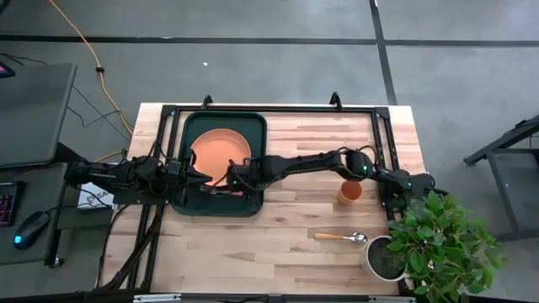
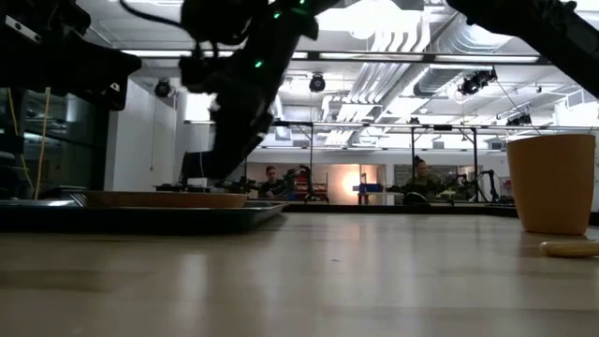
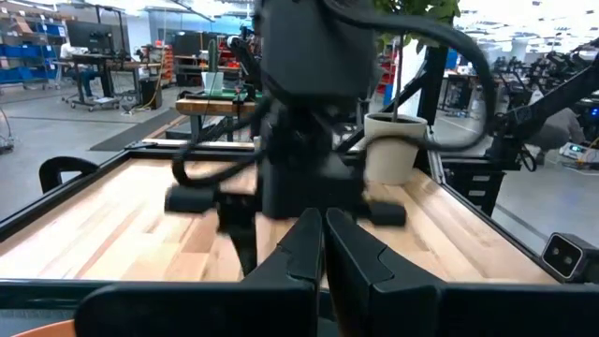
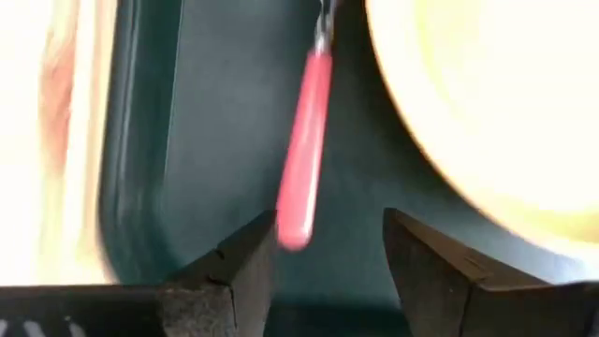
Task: Pick and place plate/cup/fork/spoon on tray
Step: Put the pink fork on the black serving tray to the left side of the orange plate
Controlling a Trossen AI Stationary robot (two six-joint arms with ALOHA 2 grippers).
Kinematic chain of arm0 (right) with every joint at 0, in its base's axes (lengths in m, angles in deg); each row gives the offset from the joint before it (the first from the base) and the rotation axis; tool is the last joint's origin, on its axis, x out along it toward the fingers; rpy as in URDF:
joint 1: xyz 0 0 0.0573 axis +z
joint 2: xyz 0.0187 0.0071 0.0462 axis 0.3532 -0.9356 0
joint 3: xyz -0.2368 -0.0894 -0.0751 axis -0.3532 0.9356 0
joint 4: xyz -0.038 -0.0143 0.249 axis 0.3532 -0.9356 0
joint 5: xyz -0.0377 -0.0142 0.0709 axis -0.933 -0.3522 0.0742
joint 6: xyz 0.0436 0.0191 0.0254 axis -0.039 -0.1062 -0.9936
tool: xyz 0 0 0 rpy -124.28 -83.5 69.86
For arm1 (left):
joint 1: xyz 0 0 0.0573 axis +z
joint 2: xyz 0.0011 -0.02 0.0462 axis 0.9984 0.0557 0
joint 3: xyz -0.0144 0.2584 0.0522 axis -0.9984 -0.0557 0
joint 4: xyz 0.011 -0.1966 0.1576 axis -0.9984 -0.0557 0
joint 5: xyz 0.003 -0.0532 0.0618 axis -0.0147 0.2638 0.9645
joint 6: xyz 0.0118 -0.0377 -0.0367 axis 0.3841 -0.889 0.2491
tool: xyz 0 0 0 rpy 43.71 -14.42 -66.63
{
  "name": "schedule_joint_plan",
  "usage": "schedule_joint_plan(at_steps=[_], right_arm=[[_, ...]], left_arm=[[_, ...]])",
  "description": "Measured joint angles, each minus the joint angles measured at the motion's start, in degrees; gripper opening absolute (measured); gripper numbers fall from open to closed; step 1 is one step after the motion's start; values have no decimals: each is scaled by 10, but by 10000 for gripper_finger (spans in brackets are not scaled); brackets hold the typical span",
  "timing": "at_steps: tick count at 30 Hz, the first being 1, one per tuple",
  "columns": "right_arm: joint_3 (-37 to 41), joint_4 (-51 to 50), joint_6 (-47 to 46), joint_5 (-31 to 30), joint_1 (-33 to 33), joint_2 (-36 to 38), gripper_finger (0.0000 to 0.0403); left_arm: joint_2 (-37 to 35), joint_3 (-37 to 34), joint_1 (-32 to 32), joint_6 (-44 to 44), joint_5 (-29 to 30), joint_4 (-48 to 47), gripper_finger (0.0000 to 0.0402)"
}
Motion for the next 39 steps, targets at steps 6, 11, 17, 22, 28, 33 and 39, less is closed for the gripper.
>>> schedule_joint_plan(at_steps=[6, 11, 17, 22, 28, 33, 39], right_arm=[[28, -137, -15, 34, 15, 68, 184], [205, -116, -73, 39, 56, 187, 184], [471, -42, -253, 124, 138, 370, 184], [586, -40, -399, 179, 213, 446, 184], [655, 0, -521, 196, 268, 440, 184], [687, 8, -560, 176, 281, 423, 184], [701, 27, -558, 173, 286, 412, 184]], left_arm=[[0, 0, 0, 0, 0, 0, 3], [0, 0, 0, 0, 0, 0, 3], [0, 0, 0, 0, 0, 0, 3], [0, 0, 0, 0, 0, 0, 3], [0, 0, 0, 0, 0, 0, 3], [0, 0, 0, 0, 0, 0, 3], [0, 0, 0, 0, 0, 0, 3]])
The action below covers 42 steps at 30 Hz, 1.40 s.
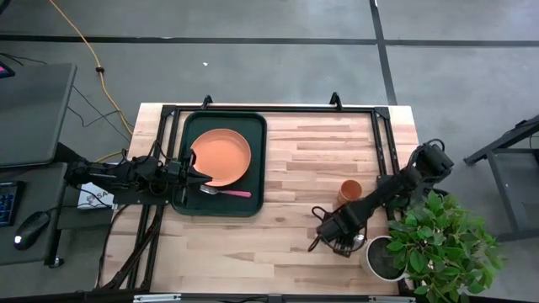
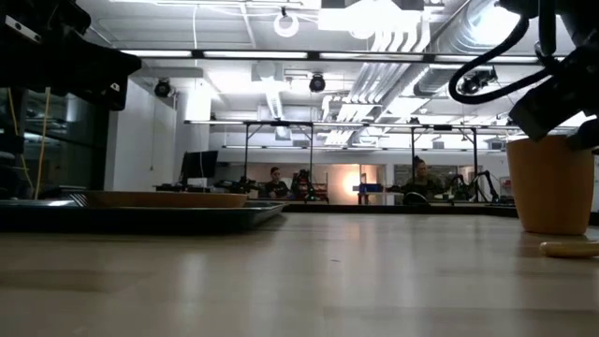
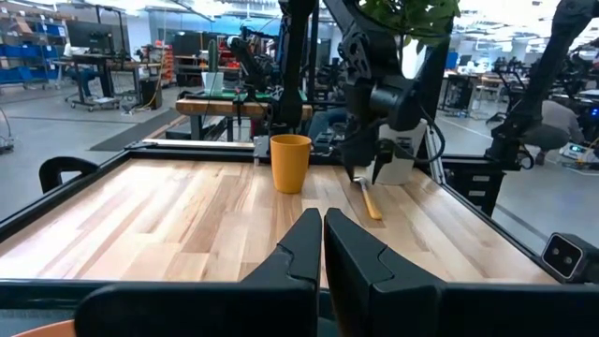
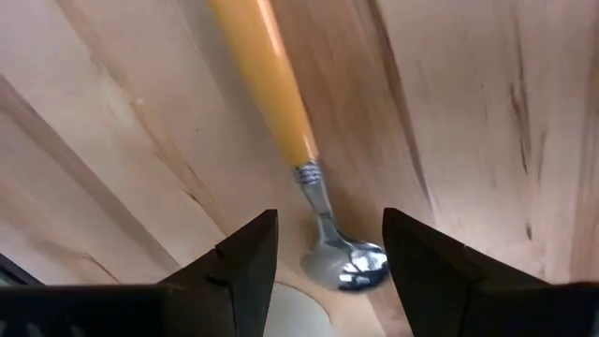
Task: Pick and place plate/cup/fork/spoon on tray
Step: Put the pink fork on the black serving tray to the left side of the orange plate
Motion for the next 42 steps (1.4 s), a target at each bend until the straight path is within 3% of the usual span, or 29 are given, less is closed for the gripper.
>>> schedule_joint_plan(at_steps=[8, 19, 23, 30, 36, 42], right_arm=[[1, 28, -18, -11, 4, -2, 184], [-1, 26, -28, 19, 19, -61, 181], [-1, 19, -41, 6, 19, -63, 146], [-3, -2, -41, 0, 19, -64, 17], [-48, -52, -9, -45, 19, -69, 15], [-141, -113, 93, -75, 12, -67, 2]], left_arm=[[0, 0, 0, 0, 0, 0, 3], [0, 0, 0, 0, 0, 0, 3], [0, 0, 0, 0, 0, 0, 3], [0, 0, 0, 0, 0, 0, 3], [0, 0, 0, 0, 0, 0, 3], [0, 0, 0, 0, 0, 0, 3]])
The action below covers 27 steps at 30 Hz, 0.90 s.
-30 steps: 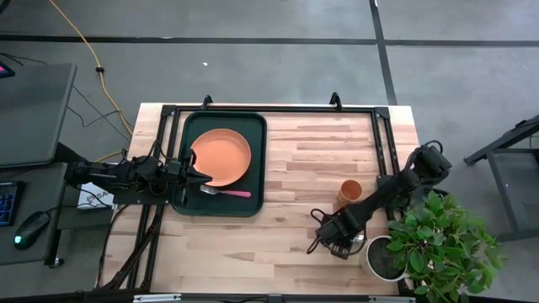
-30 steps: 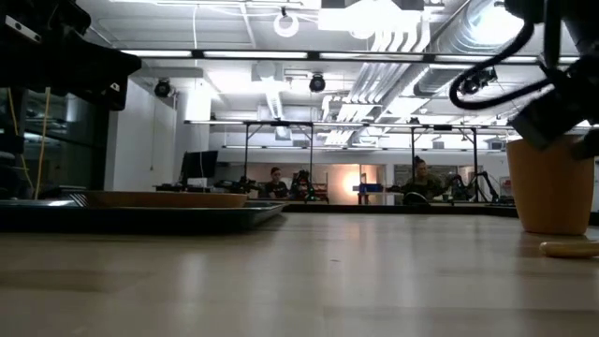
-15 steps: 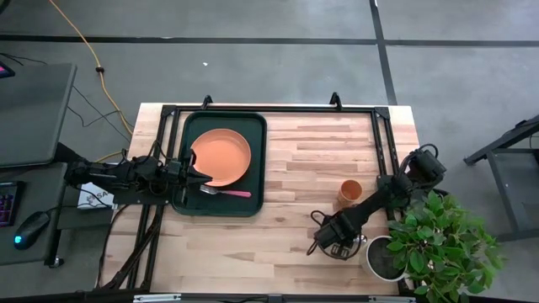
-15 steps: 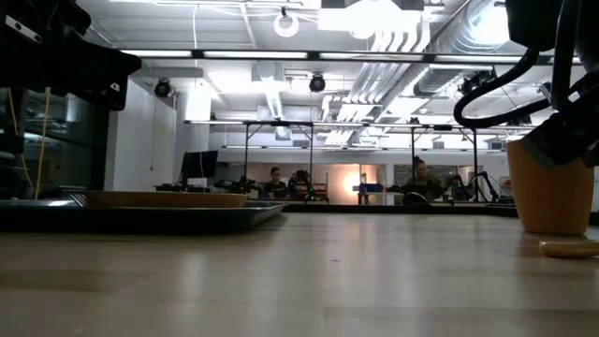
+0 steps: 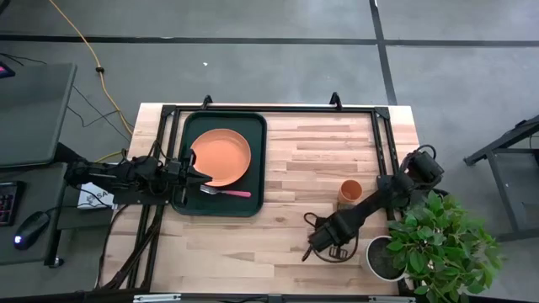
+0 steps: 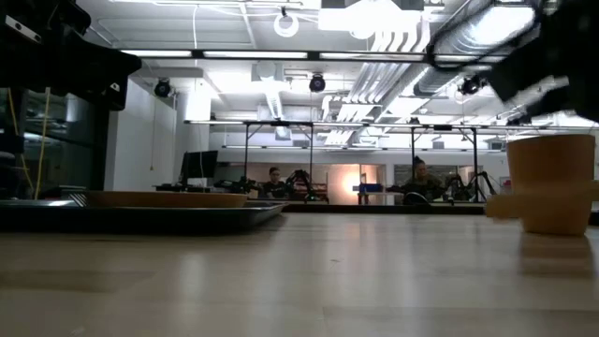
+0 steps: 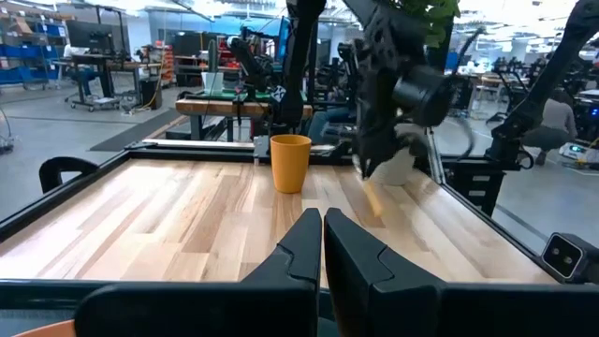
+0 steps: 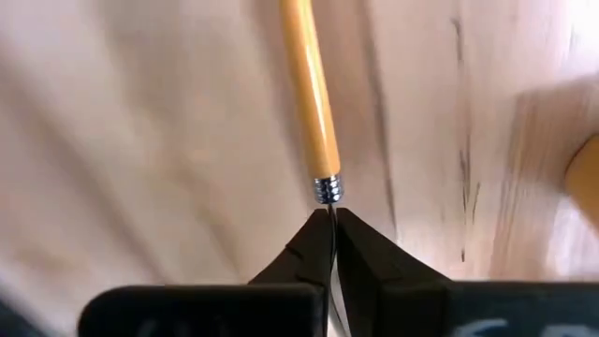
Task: Pick and place plate/cup/fork/spoon on tray
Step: Put the pink fork on the black serving tray to the left side of the orange plate
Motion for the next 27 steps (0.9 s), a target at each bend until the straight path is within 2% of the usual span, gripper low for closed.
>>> schedule_joint_plan(at_steps=[2, 5, 8, 10, 13, 16, 18, 22, 27], right_arm=[[-36, 11, 61, 17, -5, 0, 1], [-85, 96, 153, 78, -16, 0, 1], [-110, 227, 161, 98, -40, 1, 1], [-114, 310, 146, 69, -70, 1, 1], [-114, 431, 127, -39, -126, 1, 0], [-114, 552, 113, -112, -177, 1, 0], [-114, 617, 121, -134, -205, 1, 0], [-114, 721, 104, -145, -248, 1, 0], [-114, 766, 84, -165, -257, 1, 0]], left_arm=[[0, 0, 0, 0, 0, 0, 3], [0, 0, 0, 0, 0, 0, 3], [0, 0, 0, 0, 0, 0, 3], [0, 0, 0, 0, 0, 0, 3], [0, 0, 0, 0, 0, 0, 3], [0, 0, 0, 0, 0, 0, 3], [0, 0, 0, 17, 9, 1, 3], [0, 0, 1, 101, 64, 12, 3], [0, 0, 0, 125, 75, 14, 3]])
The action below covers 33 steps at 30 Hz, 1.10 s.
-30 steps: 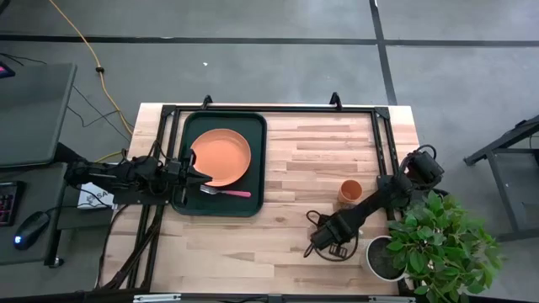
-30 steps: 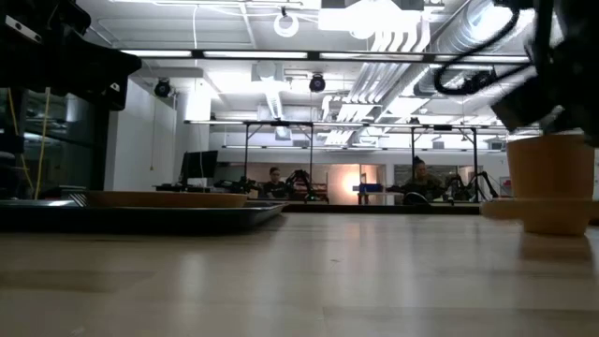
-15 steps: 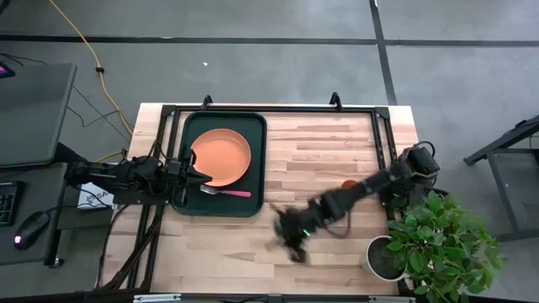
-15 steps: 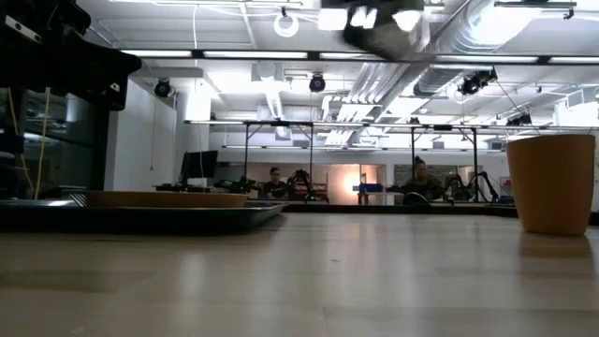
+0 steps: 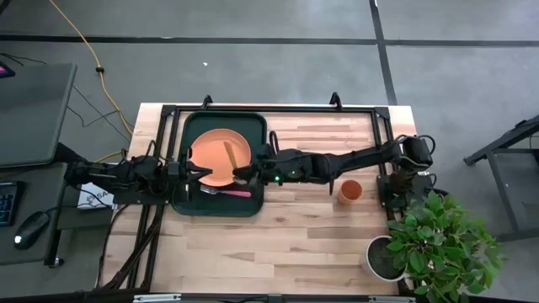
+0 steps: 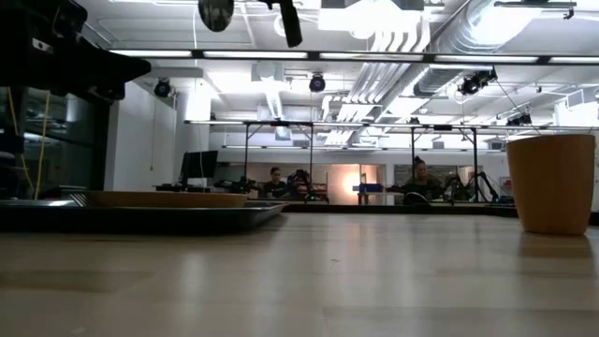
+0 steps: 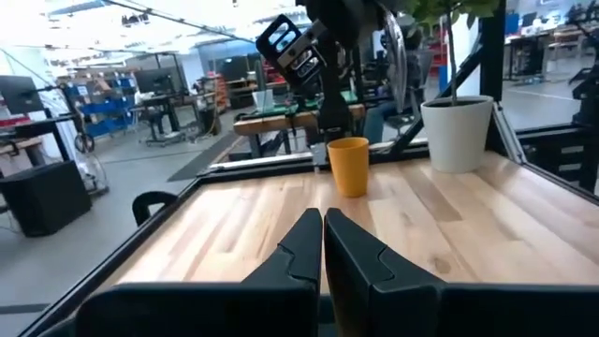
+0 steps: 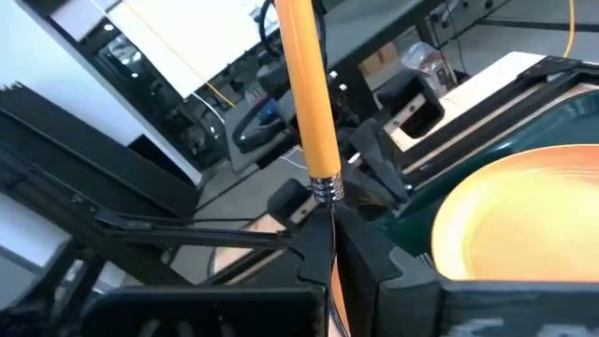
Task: Pick and place plate/cup/fork/spoon on tray
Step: Put the pink fork on the black serving tray to the left side of the orange plate
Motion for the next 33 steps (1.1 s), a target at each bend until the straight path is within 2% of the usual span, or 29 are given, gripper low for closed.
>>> schedule_joint_plan(at_steps=[4, 9, 12, 17, 20, 24, 28, 33], right_arm=[[0, -25, -15, 5, 2, 0, 0], [0, -126, -47, 8, 13, -5, 0], [0, -129, -59, 14, 19, -20, 0], [0, -116, -60, 15, 25, -29, 0], [0, -116, -57, 15, 27, -30, 0], [0, -113, -56, 5, 26, -30, 0], [0, -107, -55, 2, 20, -30, 0], [0, -93, -51, 7, 15, -30, 0]], left_arm=[[0, 0, 0, -19, -1, 11, 3], [0, 0, -1, -220, -30, 77, 3], [0, 0, 0, -332, -24, 153, 3], [0, 1, 0, -387, 2, 221, 3], [2, 1, -1, -398, 7, 220, 3], [25, 2, -1, -461, 13, 226, 7], [83, 32, -1, -481, 5, 224, 49], [185, 94, 0, -448, -4, 223, 144]])
